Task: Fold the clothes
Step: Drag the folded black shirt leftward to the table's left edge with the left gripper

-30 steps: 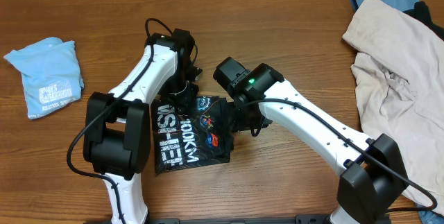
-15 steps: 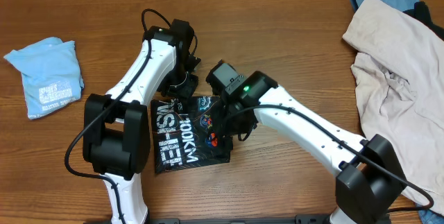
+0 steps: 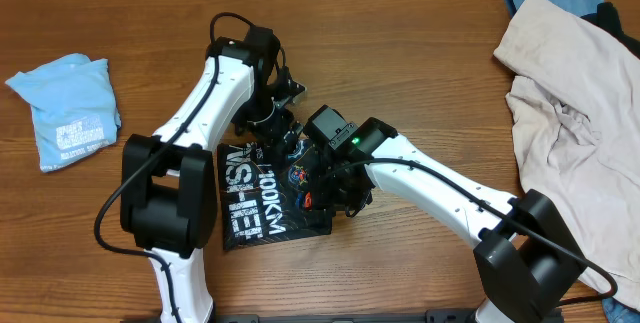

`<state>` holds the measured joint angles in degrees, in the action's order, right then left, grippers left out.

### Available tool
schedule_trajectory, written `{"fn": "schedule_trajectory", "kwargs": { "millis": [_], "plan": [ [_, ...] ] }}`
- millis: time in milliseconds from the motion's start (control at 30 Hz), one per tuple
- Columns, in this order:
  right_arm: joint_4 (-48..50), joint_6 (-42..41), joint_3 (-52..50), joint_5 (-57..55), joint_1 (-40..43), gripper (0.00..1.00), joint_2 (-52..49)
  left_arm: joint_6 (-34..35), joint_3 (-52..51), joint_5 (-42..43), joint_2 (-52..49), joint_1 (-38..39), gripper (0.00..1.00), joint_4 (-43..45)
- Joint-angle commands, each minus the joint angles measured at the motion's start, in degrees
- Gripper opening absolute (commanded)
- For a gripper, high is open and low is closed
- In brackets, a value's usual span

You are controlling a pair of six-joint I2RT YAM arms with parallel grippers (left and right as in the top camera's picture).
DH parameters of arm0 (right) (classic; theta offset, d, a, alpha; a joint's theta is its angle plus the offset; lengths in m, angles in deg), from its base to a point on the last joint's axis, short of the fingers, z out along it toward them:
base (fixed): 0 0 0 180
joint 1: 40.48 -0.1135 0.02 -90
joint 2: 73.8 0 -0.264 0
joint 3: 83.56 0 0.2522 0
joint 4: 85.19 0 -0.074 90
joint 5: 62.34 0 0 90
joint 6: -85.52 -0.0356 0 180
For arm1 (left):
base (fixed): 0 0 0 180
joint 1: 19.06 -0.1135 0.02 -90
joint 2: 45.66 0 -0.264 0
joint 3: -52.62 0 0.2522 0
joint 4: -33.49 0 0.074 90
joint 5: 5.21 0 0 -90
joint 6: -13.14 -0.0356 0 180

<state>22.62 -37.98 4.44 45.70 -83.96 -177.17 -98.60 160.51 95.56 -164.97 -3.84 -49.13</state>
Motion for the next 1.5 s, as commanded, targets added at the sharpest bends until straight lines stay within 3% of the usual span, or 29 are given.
{"fn": "schedule_trajectory", "kwargs": {
  "millis": [0, 200, 333, 467, 600, 667, 800, 967, 1267, 1467],
  "plan": [
    [0.1, -1.0, -0.4, 0.5, 0.5, 0.45, 0.4, -5.3, 1.0, 2.9, -4.4, -0.3, 0.94, -0.5],
    [-0.6, -1.0, -0.4, 0.5, 1.4, 0.45, 0.4, -5.4, 1.0, 5.6, -9.9, 0.2, 0.92, -1.1],
    [-0.6, -1.0, -0.4, 0.5, 1.8, 0.45, 0.4, -6.6, 1.0, 5.7, -12.3, 1.1, 0.83, -7.1],
    [-0.6, -0.8, -0.4, 0.5, 2.1, 0.45, 0.4, -8.1, 0.9, 5.0, -13.0, 1.6, 0.57, -11.6],
    [-0.9, -0.6, -0.4, 0.5, 2.7, 0.45, 0.4, -8.5, 0.9, 3.9, -13.1, 1.5, 0.16, -11.3],
    [-1.0, -0.3, -0.4, 0.5, 2.7, 0.45, 0.4, -7.6, 0.9, 3.9, -13.1, 1.4, 0.04, -9.4],
    [-1.3, 0.5, -0.4, 0.5, 2.7, 0.45, 0.4, -5.0, 0.9, 3.8, -13.1, 0.8, 0.04, -5.6],
    [-1.4, 0.5, -0.3, -0.1, 2.8, 0.45, 0.4, 3.0, 1.0, 1.9, -13.0, -2.1, 0.04, -1.8],
    [-2.2, 0.7, -0.3, -3.6, 2.8, 0.45, 0.4, 15.3, 3.7, 2.8, -13.0, -15.6, 0.04, -0.7],
    [-4.9, 0.7, 1.3, -10.9, 2.8, 0.45, 0.7, 17.1, 7.7, 2.5, -12.0, -23.2, 0.04, -0.9]
  ]
}}
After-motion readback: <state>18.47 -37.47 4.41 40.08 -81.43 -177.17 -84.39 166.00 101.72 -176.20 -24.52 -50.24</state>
